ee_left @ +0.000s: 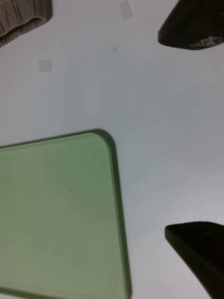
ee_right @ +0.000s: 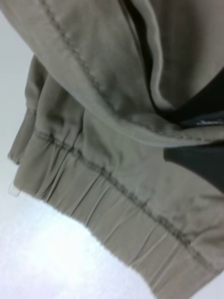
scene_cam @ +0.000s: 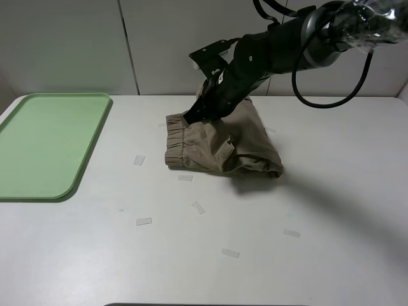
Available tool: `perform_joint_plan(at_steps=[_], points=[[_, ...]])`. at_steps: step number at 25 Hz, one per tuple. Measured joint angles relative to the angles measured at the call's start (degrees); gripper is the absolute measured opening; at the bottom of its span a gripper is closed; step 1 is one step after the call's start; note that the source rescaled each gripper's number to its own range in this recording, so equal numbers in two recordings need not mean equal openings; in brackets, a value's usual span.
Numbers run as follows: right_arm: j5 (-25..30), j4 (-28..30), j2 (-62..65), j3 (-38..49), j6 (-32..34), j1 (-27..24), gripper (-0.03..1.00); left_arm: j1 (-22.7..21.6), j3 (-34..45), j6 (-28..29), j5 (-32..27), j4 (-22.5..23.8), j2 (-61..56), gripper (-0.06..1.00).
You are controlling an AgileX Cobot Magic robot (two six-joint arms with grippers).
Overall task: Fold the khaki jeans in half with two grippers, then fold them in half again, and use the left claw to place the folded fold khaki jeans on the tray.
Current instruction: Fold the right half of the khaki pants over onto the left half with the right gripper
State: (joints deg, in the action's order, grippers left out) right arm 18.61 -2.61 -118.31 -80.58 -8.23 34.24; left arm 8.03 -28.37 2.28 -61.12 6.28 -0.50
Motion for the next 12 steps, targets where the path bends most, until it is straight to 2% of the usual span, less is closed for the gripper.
perform_joint_plan(at_steps=[8,9,10,12], points=[[-3.07,-1.16,0.0,0.0,0.0,1.53,0.06,0.0,0.0,0.0,0.0,0.01,0.0,0.86],[-3.26,-1.16,0.0,0.0,0.0,1.53,0.1,0.0,0.0,0.0,0.0,0.01,0.0,0.86],[-3.59,-1.16,0.0,0.0,0.0,1.73,0.21,0.0,0.0,0.0,0.0,0.01,0.0,0.86],[-4.95,-1.16,0.0,0.0,-0.26,2.01,0.53,0.0,0.0,0.0,0.0,0.01,0.0,0.86]])
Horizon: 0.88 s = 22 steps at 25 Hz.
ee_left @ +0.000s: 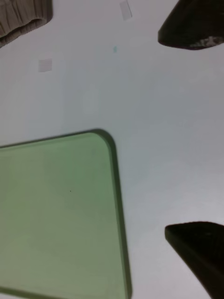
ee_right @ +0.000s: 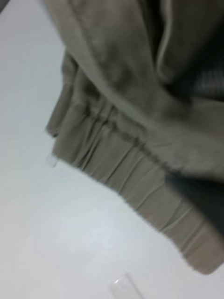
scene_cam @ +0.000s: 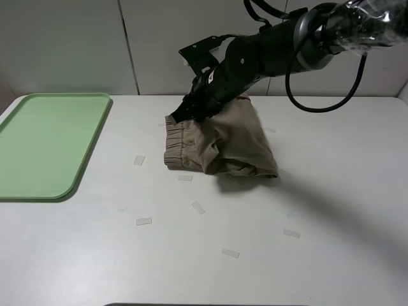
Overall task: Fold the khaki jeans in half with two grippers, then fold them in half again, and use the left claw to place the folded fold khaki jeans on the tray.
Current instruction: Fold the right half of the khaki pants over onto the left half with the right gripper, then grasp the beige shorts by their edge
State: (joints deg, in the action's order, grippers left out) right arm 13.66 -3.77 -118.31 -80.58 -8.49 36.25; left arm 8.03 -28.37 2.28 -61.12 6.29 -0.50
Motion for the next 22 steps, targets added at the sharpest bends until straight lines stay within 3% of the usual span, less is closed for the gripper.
perform_joint_plan(at_steps=[1,2,5,16,22], points=[[-0.69,0.0,0.0,0.0,-0.08,0.0,0.71,0.0,0.0,0.0,0.0,0.0,0.0,0.86],[-1.58,0.0,0.0,0.0,-0.13,0.0,0.83,0.0,0.0,0.0,0.0,0.0,0.0,0.86],[-3.04,0.05,0.0,0.0,-0.13,0.0,0.97,0.0,0.0,0.0,0.0,0.0,0.0,0.86],[-3.21,0.05,0.2,0.0,-0.16,0.0,1.0,0.0,0.0,0.0,0.0,0.0,0.0,0.86],[-1.78,0.05,2.56,0.0,-3.69,-1.62,1.0,0.0,0.0,0.0,0.0,0.0,0.0,0.86]])
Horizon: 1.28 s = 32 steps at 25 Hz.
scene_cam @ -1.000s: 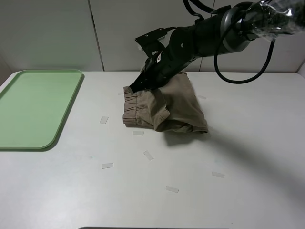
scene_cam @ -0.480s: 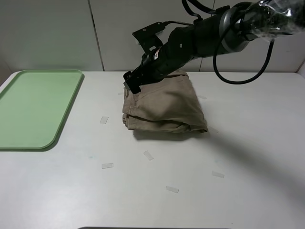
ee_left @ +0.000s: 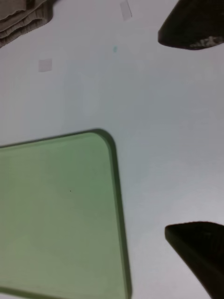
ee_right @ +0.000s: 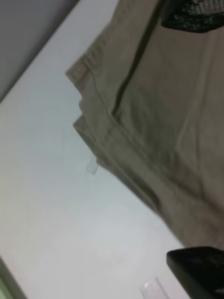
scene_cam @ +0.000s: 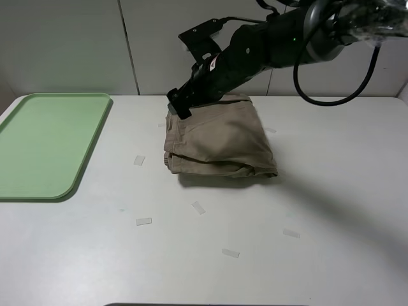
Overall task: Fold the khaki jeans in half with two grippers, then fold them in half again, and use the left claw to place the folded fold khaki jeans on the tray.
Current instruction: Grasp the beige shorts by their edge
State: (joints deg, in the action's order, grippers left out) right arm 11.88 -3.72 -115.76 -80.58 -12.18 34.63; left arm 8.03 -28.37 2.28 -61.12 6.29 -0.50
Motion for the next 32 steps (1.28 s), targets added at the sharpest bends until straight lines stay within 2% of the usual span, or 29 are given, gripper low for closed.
perform_joint_plan(at_steps=[9,14,17,22,32], points=[[11.81,0.96,0.78,0.0,-3.05,-13.29,1.0,0.0,0.0,0.0,0.0,0.0,0.0,0.86],[18.37,2.16,3.01,0.0,-3.26,-18.93,1.0,0.0,0.0,0.0,0.0,0.0,0.0,0.86],[20.26,2.53,5.54,0.06,-3.41,-21.71,1.0,0.0,0.0,0.0,0.0,0.0,0.0,0.86],[19.99,2.71,11.73,3.19,-6.76,-26.77,1.0,0.0,0.0,0.0,0.0,0.0,0.0,0.86],[15.78,1.39,29.56,20.9,-8.74,-37.04,1.0,0.0,0.0,0.0,0.0,0.0,0.0,0.86]])
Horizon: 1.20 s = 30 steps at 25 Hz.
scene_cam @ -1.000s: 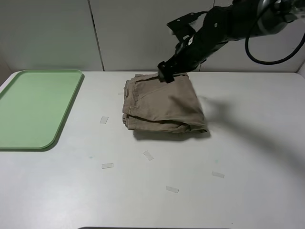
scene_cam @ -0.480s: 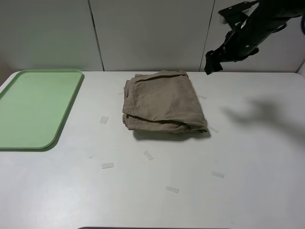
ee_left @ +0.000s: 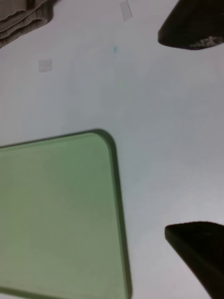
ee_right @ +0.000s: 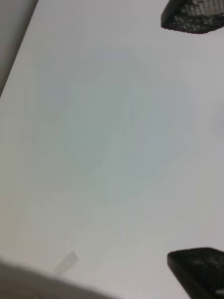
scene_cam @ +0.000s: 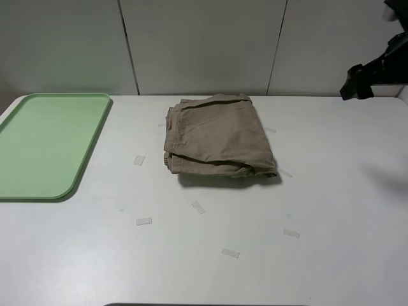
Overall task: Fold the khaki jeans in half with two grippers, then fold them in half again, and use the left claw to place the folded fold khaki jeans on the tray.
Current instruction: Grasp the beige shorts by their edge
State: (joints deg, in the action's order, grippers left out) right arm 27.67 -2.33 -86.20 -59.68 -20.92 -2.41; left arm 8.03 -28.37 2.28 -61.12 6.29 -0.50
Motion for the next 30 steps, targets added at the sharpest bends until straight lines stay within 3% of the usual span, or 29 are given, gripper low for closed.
perform_joint_plan(at_steps=[7,17,30], points=[[0.36,-2.52,15.99,8.87,0.25,-0.84,1.0,0.0,0.0,0.0,0.0,0.0,0.0,0.86],[9.95,-7.46,36.77,15.44,1.1,-0.7,1.0,0.0,0.0,0.0,0.0,0.0,0.0,0.86],[17.3,-11.72,59.93,24.81,1.14,-0.7,1.0,0.0,0.0,0.0,0.0,0.0,0.0,0.86]])
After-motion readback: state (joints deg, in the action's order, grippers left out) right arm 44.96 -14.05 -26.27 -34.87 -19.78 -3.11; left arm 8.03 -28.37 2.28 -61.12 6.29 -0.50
